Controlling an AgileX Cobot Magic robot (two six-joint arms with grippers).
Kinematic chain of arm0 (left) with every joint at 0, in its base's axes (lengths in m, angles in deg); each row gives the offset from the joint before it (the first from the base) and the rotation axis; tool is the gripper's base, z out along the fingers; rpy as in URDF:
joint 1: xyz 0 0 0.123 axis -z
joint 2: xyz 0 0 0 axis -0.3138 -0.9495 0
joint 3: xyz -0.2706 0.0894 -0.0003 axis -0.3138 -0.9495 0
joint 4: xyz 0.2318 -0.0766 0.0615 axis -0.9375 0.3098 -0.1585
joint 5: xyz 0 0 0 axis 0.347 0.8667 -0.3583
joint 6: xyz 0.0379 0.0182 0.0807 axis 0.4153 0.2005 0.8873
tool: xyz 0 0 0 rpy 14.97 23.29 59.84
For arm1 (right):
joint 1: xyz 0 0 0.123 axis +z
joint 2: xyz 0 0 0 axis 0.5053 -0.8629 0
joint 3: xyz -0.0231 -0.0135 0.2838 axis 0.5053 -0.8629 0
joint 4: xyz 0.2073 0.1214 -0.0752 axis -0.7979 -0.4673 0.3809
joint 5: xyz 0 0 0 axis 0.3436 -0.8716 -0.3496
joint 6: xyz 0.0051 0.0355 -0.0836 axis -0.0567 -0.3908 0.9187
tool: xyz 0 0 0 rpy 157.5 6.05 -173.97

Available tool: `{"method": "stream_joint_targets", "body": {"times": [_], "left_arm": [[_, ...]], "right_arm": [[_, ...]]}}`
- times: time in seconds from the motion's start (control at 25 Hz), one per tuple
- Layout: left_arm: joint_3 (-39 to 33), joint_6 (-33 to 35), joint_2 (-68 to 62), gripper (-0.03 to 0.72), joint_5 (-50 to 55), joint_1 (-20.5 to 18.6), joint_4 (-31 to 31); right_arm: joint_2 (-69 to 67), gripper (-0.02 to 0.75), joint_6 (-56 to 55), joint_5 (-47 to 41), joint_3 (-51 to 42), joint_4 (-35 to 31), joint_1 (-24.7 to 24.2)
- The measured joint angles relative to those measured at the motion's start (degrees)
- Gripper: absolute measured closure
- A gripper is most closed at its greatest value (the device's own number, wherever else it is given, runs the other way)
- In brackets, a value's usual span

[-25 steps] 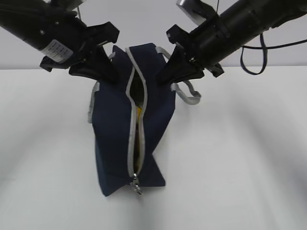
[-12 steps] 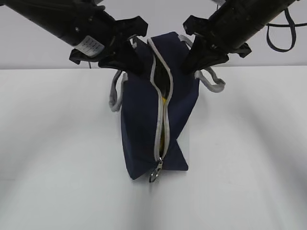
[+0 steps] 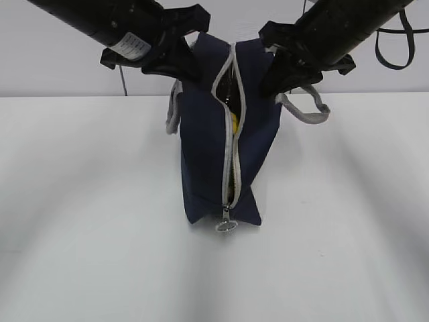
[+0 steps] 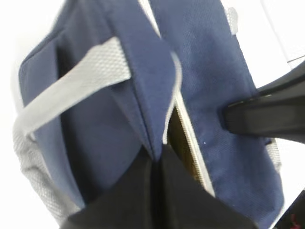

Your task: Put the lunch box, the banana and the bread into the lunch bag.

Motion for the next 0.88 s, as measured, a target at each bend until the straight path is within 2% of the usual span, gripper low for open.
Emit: {"method": "stream_joint_targets", "body": {"times": [0.48, 0.6, 0.68, 0.76, 0.84, 0.88], "left_arm": [[0.9, 0.0, -4.4, 0.691, -1.5, 0.0, -0.3], [0.9, 0.0, -4.4, 0.688, -1.5, 0.0, -1.9], [1.0, 0.0, -4.4, 0.643, -1.5, 0.0, -3.5], [1.0, 0.0, -4.4, 0.539, -1.5, 0.0, -5.4], [1.0, 0.0, -4.4, 0.401, -0.4, -0.1, -6.0], [1.0, 0.0, -4.4, 0.357, 0.4, -0.2, -6.0]], "right_arm": [[-3.4, 0.741, 0.0, 1.8, 0.5, 0.0, 0.0], [-3.6, 0.68, 0.0, 1.9, 0.5, -0.1, 0.0], [-3.7, 0.565, 0.0, 2.0, 0.5, -0.2, 0.0], [-3.7, 0.444, 0.0, 2.1, 0.5, -0.5, 0.0], [-3.7, 0.386, 0.0, 2.0, 0.5, -0.7, 0.0], [-3.7, 0.374, 0.0, 1.8, 0.5, -0.7, 0.0]]}}
